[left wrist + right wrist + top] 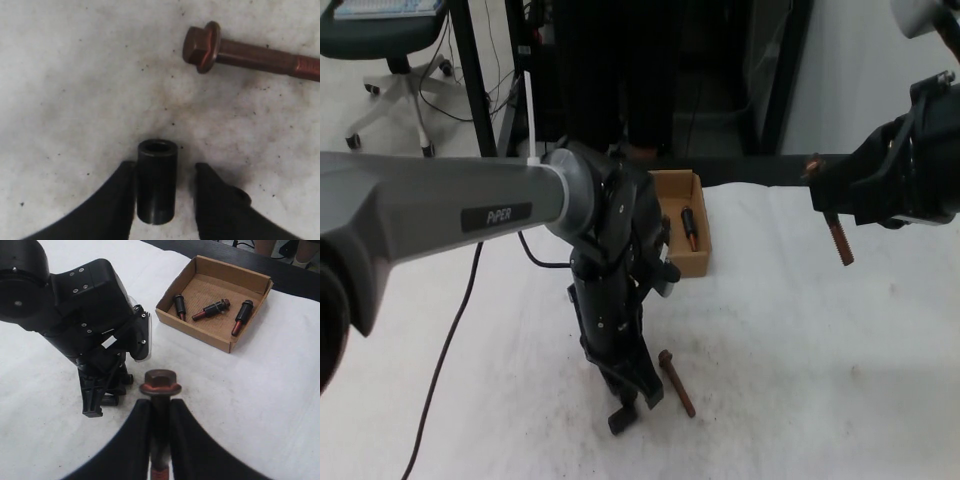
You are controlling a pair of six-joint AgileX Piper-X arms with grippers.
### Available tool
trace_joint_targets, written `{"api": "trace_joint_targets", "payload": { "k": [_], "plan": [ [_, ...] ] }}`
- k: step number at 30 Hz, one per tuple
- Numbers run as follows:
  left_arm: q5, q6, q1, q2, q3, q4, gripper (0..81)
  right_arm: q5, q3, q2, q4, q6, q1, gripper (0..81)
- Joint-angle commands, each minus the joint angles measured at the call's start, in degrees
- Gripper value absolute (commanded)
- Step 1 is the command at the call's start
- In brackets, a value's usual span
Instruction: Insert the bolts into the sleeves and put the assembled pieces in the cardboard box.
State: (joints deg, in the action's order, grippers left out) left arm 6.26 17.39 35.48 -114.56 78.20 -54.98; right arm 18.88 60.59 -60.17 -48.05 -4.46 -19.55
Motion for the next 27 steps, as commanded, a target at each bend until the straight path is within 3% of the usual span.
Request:
{"api": "trace_joint_targets", "payload": {
  "k": [1,9,11,15,27],
  "plan": [
    [0.27,-1.11,-0.03,-0.77,-0.04,-0.03,37.7,0.74,0.21,0.49,0.71,-0.26,0.22,0.9],
    [-1.72,-1.11,-0.03,-1.01,-0.04,0.18,36.4,0.74,0.21,0.49,0.68,-0.73,0.22,0.9],
    [-2.84,-1.11,-0.03,-1.01,-0.04,0.18,29.8,0.74,0.21,0.49,0.68,-0.73,0.22,0.9],
    [-2.82,0.83,-0.03,-1.01,-0.04,0.18,0.0,0.74,0.21,0.49,0.68,-0.73,0.22,0.9],
    [-5.48,-4.59,0.24,4.54,-0.04,-0.76,0.3,0.74,0.21,0.49,2.66,-0.38,0.22,0.9]
  ]
}}
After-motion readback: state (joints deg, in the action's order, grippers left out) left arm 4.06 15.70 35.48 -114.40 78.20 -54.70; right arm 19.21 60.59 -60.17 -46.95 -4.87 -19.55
